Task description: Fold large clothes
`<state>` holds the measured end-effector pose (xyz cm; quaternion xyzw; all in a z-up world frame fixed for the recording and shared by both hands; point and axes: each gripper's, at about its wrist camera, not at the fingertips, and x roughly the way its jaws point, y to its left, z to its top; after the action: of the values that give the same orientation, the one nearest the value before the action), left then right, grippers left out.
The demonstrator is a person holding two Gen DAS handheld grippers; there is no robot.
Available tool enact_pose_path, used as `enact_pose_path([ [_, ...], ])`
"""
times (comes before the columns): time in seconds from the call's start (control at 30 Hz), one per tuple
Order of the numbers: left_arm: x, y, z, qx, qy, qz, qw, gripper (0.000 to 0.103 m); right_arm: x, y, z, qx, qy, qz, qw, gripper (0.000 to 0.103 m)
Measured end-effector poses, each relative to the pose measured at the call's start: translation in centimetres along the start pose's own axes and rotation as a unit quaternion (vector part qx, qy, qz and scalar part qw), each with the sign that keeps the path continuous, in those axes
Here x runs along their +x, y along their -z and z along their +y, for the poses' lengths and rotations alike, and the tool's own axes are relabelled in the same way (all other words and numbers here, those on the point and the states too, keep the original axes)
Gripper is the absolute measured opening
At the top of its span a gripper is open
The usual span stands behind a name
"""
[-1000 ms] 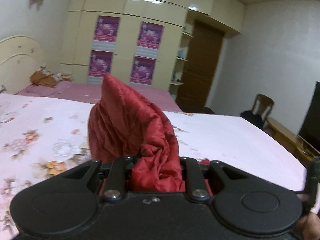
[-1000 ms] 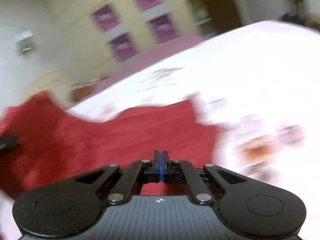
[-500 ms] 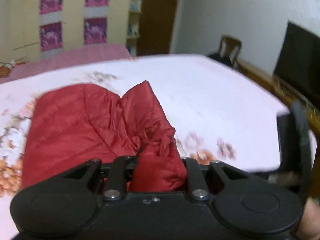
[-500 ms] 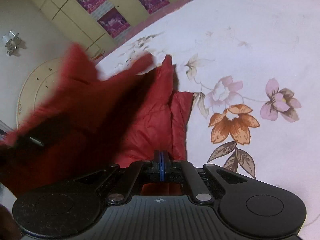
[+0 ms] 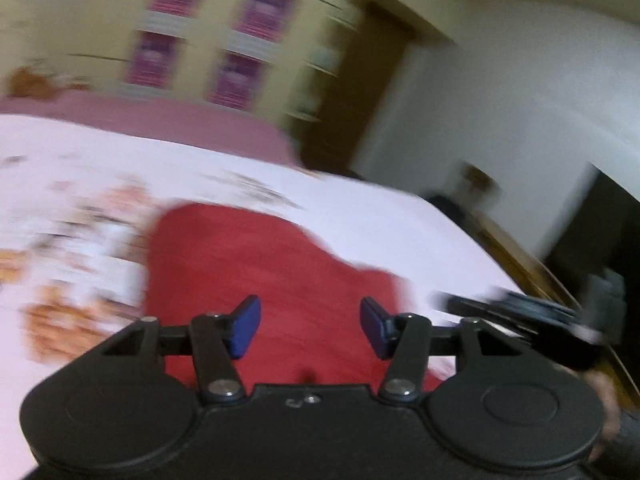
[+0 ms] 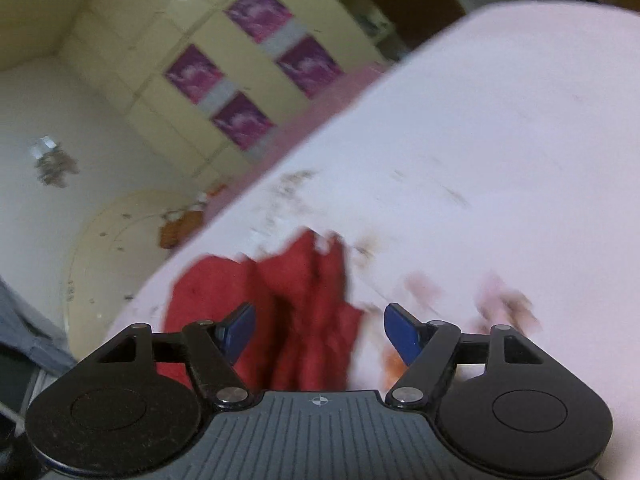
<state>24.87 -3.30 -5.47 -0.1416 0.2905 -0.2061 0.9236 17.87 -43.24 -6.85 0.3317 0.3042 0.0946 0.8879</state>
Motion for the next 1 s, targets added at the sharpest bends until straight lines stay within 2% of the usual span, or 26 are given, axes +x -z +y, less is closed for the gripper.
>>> enact_pose_path([
  [0.07,1.3,-0.9,4.0,-0.028,-0.026,0.004,0.9993,0.048,1.6,-1.1,1.8,-0.029,-0.003,0.008,1.000,0.062],
  [0.1,2.3,-1.2,5.5,-0.044,-0.025,0.015,0.9986,0.047,2.8,-1.6,2.5,-0.046,0.004,0.017,0.999,0.056],
  [0.17,4.0,-1.6,7.4,-0.062,-0.016,0.033,0.9974,0.038,5.3,-2.2,3.7,-0.067,0.009,0.042,0.997,0.051],
  [0.2,5.0,-2.0,7.4,-0.055,-0.015,0.040,0.9976,0.037,6.4,-2.3,4.2,-0.075,0.013,0.056,0.996,0.041],
  [0.27,6.5,-1.7,7.3,-0.046,-0.008,0.060,0.9971,0.028,7.8,-2.3,4.7,-0.095,0.020,0.078,0.992,0.023],
  [0.3,6.6,-0.8,6.6,-0.042,-0.004,0.066,0.9969,0.028,7.7,-1.9,5.0,-0.103,0.024,0.083,0.991,0.014],
  [0.33,7.5,-0.6,5.7,-0.034,0.002,0.072,0.9968,0.028,7.6,-1.6,5.1,-0.109,0.029,0.084,0.990,0.010],
  [0.53,9.8,0.5,1.9,0.034,0.016,0.100,0.9943,0.028,6.7,0.0,3.0,-0.112,0.074,0.084,0.987,0.008],
  [0.77,13.6,1.5,-0.1,0.100,0.014,0.145,0.9842,0.028,8.3,2.5,-0.3,-0.078,0.104,0.106,0.986,0.008],
  [0.87,14.4,1.9,0.2,0.102,0.011,0.156,0.9825,0.028,8.5,2.7,-1.5,-0.056,0.098,0.103,0.988,0.008],
  [1.0,12.9,1.3,0.0,0.104,0.008,0.149,0.9833,0.030,7.3,1.9,-0.4,-0.081,0.112,0.103,0.985,0.009],
])
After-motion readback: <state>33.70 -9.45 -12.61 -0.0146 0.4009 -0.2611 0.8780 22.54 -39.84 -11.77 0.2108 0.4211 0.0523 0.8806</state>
